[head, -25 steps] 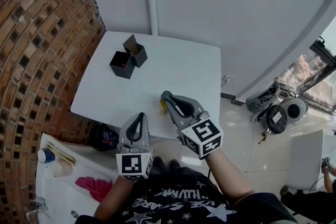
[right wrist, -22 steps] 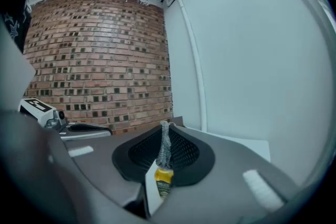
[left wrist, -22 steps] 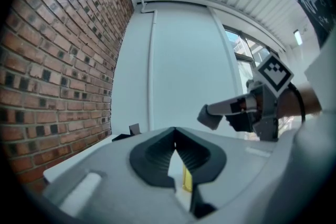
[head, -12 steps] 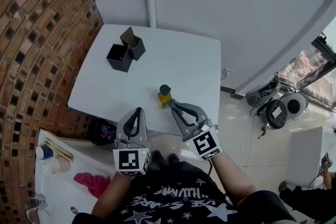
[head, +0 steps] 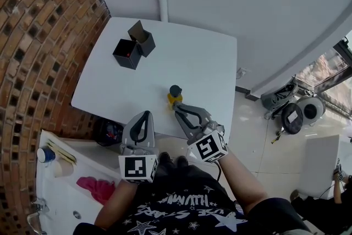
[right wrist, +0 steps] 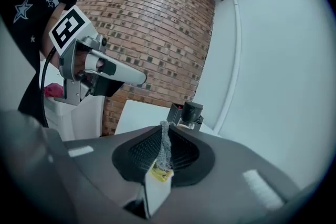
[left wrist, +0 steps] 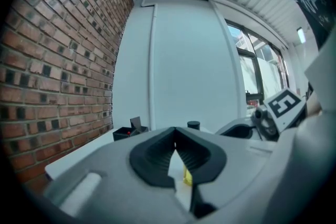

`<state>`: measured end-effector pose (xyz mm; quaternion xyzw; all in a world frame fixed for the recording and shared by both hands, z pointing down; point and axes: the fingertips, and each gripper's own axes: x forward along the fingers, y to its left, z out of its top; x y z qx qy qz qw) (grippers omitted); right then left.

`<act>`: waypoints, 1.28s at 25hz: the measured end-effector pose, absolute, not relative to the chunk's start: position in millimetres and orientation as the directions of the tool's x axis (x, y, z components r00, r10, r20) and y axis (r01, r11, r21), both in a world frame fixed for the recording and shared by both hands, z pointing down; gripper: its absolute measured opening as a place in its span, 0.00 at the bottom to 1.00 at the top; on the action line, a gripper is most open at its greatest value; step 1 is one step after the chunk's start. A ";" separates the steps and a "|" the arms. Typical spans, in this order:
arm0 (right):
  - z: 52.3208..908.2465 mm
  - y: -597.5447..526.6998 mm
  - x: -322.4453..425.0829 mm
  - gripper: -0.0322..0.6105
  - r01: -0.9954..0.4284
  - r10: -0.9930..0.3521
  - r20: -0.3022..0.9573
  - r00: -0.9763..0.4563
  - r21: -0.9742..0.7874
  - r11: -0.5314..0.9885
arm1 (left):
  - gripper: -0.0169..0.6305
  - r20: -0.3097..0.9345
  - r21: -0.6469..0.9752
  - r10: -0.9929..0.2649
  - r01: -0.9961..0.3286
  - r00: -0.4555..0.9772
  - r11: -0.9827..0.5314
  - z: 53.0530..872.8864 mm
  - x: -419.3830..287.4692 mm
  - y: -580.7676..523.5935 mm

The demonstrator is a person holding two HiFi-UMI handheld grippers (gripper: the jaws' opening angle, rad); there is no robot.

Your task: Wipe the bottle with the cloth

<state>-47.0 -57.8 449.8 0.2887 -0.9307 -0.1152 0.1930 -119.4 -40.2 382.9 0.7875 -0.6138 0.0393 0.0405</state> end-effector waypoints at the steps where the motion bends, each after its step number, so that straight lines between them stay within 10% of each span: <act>1: 452.7 -57.8 -46.8 0.11 -0.492 -0.579 0.296 -0.760 0.320 0.809 | 0.03 0.113 0.015 -0.964 -0.970 0.241 -0.241 383.4 -120.5 -40.9; 32: 554.1 -69.9 -67.1 0.11 -0.434 -0.462 0.514 -0.723 0.182 0.882 | 0.03 0.177 0.006 -0.963 -0.979 0.204 -0.206 400.3 -140.7 -43.7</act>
